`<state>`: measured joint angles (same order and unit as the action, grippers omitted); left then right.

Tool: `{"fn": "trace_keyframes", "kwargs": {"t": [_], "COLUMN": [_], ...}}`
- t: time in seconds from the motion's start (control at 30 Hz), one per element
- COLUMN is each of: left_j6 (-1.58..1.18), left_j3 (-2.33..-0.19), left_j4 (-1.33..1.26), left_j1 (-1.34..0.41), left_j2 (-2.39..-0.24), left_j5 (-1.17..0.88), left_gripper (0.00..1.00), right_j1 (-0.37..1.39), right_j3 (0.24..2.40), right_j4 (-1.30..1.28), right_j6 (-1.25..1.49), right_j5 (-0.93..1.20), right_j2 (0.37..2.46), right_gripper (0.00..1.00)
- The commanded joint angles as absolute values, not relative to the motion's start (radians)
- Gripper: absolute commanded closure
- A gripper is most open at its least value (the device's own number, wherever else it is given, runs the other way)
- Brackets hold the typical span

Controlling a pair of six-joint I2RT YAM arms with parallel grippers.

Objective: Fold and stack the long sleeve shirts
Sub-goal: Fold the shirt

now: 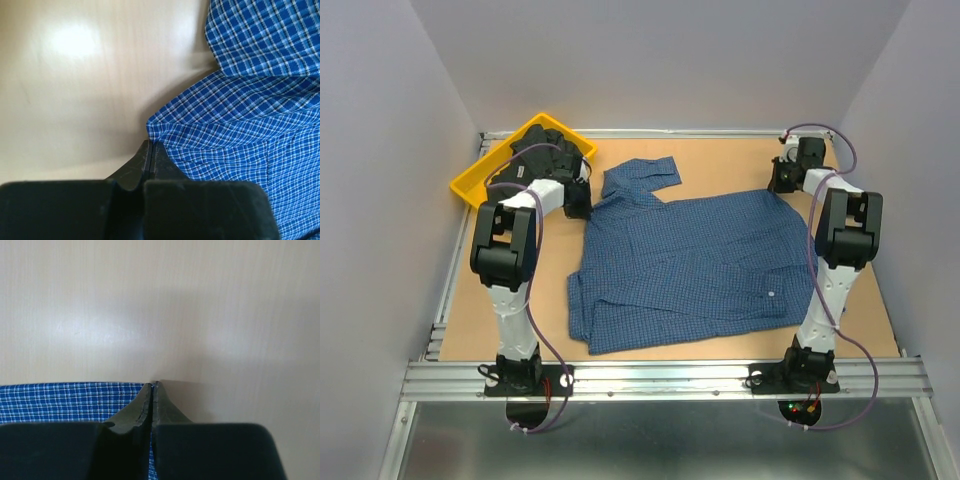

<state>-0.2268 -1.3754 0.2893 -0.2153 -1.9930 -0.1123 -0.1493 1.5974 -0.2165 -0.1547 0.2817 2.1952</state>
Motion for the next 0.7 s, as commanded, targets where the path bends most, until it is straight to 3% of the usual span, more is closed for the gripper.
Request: {"fn": "trace_keyframes", "kwargs": {"t": [0.0,0.27,0.67], "left_j6": [-0.189,-0.149,-0.146], "left_j3": [-1.486,-1.563,-1.356], "left_j4": [0.285,0.299,0.216], "left_j1": [-0.198,-0.198,-0.198], "left_j2": [-1.993,-1.965,-1.741], "left_j5": [-0.083,-0.028,-0.008], "left_gripper": [1.00,1.00,1.00], "right_j1": [-0.152,-0.152,-0.152], "right_j3": [1.680,1.714,1.513], "right_j4": [-0.225,-0.222,-0.169], "right_j6": [-0.123,-0.071,-0.003], "right_j5": [0.270,0.209,0.192], "right_j2": [2.210,2.146,1.925], "right_gripper": [0.99,1.00,0.99]}}
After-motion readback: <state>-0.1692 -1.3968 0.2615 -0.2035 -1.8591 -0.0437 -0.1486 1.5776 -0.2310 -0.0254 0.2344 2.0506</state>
